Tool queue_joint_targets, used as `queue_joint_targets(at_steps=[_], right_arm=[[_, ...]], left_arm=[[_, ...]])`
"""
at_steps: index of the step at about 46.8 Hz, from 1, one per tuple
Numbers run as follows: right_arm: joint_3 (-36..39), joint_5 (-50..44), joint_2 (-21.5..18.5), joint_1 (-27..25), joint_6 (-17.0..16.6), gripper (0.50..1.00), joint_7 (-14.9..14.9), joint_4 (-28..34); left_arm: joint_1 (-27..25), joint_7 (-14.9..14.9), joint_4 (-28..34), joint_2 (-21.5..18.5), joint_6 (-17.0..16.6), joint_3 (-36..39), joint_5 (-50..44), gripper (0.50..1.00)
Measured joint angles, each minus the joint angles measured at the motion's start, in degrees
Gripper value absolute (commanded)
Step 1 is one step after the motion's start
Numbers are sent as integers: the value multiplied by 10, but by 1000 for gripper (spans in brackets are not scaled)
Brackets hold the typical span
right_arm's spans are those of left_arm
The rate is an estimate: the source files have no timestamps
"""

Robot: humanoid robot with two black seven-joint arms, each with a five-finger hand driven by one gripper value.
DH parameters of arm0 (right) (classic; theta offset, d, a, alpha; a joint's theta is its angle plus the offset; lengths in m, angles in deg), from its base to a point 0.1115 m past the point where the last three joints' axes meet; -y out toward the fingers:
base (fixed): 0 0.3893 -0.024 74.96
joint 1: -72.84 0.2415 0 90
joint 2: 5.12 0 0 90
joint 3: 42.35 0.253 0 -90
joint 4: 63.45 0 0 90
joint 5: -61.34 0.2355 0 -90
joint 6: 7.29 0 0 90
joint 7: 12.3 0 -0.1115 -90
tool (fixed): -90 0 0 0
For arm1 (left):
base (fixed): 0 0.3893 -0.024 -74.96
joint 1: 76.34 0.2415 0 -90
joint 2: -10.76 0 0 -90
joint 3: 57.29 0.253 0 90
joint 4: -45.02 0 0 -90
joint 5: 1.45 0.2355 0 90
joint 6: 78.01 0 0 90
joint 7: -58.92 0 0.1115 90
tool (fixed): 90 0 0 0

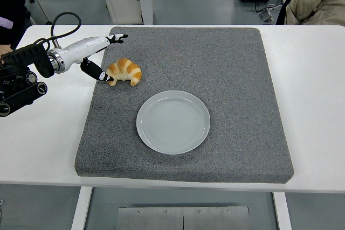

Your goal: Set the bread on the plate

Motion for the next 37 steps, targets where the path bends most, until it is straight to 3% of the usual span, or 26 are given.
queue_joint_targets(at_steps=[11,37], right_arm=[[0,0,0,0,0,1000,0,0],[0,0,0,0,0,1000,0,0]], left_arm=[[1,0,-50,40,-7,2,-1,969],[4,-1,-77,68,-7,16,-1,960]])
